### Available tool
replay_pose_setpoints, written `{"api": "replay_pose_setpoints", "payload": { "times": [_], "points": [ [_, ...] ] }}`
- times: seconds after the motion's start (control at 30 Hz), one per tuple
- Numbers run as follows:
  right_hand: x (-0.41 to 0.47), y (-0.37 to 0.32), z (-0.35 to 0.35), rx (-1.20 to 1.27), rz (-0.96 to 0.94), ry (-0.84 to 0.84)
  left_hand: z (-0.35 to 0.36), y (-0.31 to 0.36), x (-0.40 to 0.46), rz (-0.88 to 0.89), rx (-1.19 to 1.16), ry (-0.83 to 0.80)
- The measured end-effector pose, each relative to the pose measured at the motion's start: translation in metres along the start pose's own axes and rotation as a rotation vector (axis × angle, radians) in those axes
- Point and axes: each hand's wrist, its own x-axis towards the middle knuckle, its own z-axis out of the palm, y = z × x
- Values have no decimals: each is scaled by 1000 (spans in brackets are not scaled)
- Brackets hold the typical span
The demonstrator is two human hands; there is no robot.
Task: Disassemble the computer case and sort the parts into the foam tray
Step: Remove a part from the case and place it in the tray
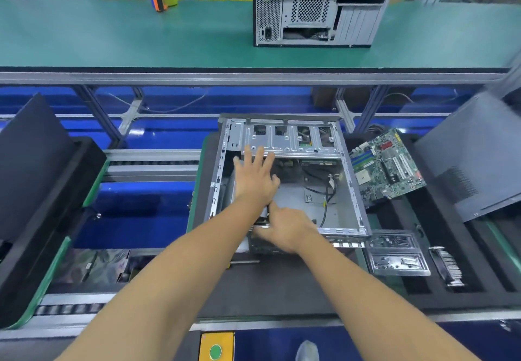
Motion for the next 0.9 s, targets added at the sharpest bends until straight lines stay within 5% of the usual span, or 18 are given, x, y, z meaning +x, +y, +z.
{"api": "replay_pose_setpoints", "payload": {
  "times": [0.13, 0.6, 0.73, 0.9],
  "points": [
    [-2, -1, -3, 90, 25, -29, 0, 2, 1, -177, -20, -9],
    [-7, -1, -18, 257, 60, -159, -22, 14, 8, -341, -45, -170],
    [-4, 1, -18, 261, 34, -122, -30, 10, 1, -477, -177, -237],
    [-9, 3, -18, 259, -14, -37, -36, 3, -11, -445, -158, -304]
  ]
}}
